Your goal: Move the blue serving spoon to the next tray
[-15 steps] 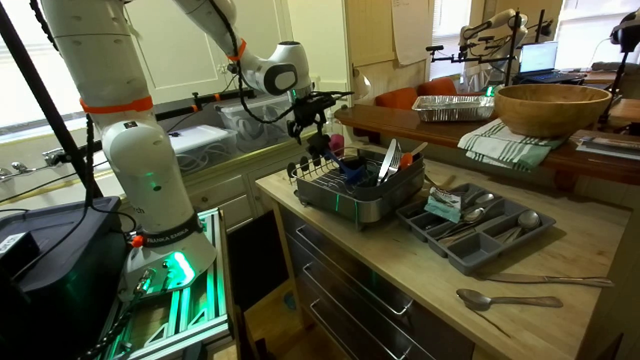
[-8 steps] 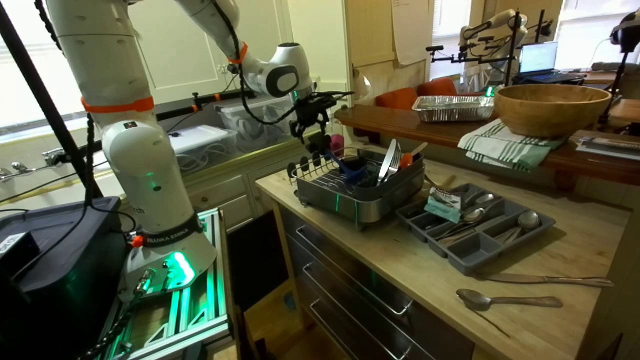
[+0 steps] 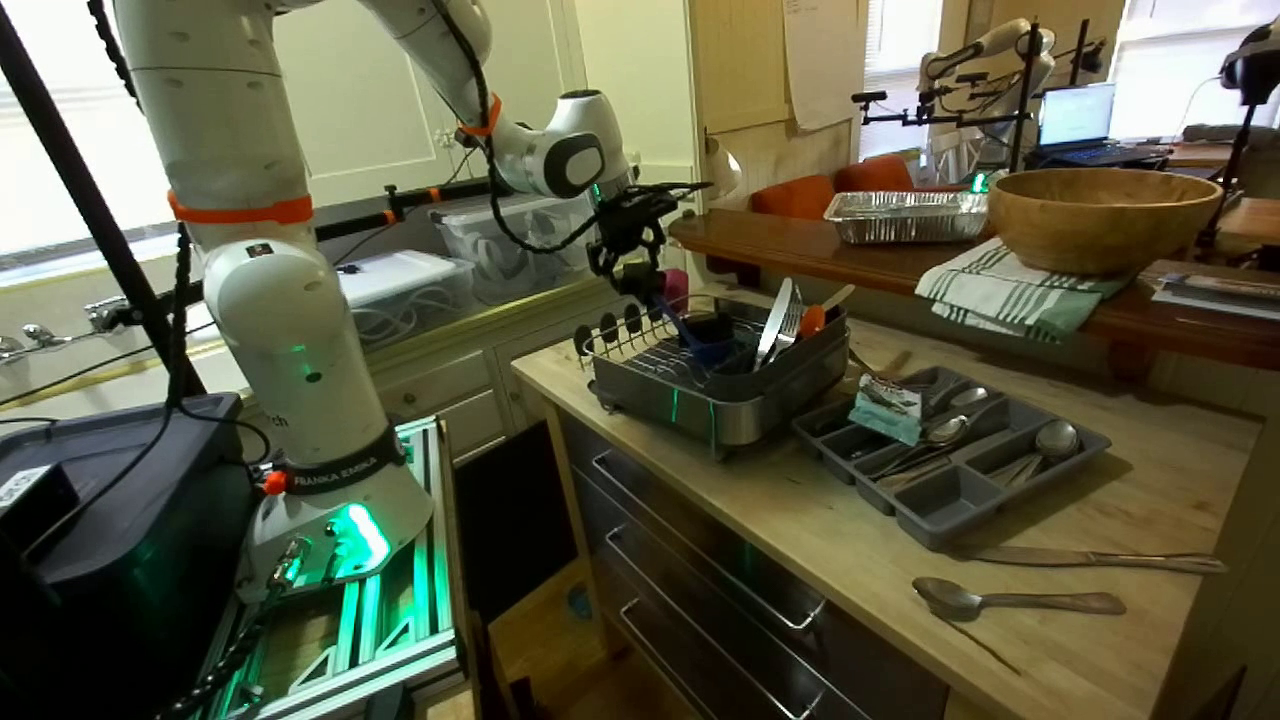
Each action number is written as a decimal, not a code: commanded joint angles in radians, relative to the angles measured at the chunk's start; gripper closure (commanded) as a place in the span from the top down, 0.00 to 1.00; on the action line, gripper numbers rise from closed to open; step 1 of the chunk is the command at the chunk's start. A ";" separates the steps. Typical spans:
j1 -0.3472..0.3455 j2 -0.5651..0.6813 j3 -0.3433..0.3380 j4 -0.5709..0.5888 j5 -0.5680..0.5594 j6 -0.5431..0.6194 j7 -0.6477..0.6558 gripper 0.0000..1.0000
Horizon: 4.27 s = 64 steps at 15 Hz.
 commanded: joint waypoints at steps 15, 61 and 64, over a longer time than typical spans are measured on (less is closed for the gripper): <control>-0.004 -0.175 0.041 -0.119 -0.155 -0.021 0.196 0.00; -0.030 0.071 0.053 0.059 -0.298 -0.028 0.376 1.00; -0.048 0.090 0.054 0.067 -0.291 -0.027 0.367 1.00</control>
